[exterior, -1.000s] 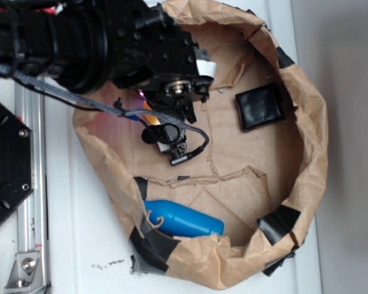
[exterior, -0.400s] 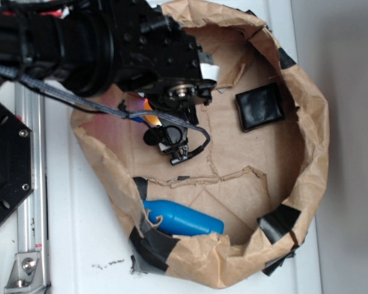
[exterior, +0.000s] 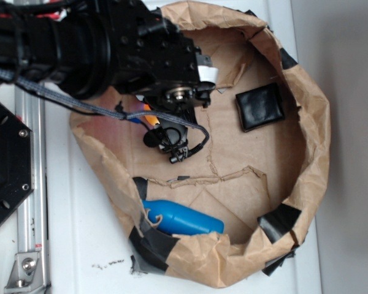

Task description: Grab the yellow duck.

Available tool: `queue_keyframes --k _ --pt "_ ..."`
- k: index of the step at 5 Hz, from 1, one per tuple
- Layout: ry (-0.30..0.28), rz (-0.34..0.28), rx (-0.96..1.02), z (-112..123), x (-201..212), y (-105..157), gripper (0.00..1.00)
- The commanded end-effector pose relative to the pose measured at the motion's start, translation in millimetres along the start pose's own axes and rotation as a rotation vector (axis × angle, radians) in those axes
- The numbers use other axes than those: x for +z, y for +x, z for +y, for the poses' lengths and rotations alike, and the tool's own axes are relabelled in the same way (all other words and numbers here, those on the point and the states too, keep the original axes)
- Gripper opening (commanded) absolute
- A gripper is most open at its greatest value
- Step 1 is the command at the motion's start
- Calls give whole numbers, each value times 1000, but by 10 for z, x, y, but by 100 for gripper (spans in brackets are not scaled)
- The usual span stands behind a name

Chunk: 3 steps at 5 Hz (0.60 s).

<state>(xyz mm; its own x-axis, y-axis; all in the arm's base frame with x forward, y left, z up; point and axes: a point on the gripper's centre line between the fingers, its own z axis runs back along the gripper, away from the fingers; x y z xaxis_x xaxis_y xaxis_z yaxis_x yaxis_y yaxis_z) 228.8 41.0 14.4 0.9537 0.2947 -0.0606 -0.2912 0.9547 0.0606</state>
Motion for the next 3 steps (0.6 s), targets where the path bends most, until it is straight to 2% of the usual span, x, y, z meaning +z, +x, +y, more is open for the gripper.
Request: queue_keyframes --k 1,2,3 --pt "-5 -36 2 75 98 -27 0" --pt "-9 -46 -31 26 335 -30 0" --pt "-77 -165 -70 -76 845 14 0"
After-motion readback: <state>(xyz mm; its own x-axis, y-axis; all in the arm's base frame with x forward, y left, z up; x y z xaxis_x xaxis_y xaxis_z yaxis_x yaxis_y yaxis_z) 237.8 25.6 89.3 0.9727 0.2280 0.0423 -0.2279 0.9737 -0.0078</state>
